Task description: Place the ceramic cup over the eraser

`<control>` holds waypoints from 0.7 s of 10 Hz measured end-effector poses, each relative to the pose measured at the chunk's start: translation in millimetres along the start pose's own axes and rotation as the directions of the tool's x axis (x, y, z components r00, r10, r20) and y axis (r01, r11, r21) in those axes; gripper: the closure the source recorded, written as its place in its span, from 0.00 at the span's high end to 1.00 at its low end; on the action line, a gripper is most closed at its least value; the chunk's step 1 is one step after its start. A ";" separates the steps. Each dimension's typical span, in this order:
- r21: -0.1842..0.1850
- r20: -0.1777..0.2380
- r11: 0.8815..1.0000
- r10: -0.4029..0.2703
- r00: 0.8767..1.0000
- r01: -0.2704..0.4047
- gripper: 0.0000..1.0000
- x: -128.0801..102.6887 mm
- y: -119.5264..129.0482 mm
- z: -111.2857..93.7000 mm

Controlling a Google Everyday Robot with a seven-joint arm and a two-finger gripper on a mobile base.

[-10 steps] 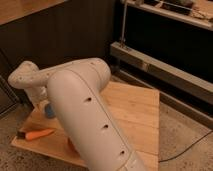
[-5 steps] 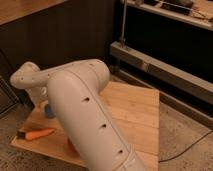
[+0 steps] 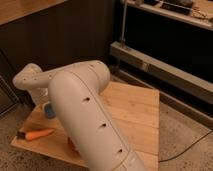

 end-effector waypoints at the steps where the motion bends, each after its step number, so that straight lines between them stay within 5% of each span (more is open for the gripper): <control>1: -0.006 0.001 1.000 -0.007 1.000 0.007 0.65 -0.5 1.8 2.6; 7: -0.012 0.012 0.999 -0.047 0.999 0.047 0.62 -5.5 12.7 16.4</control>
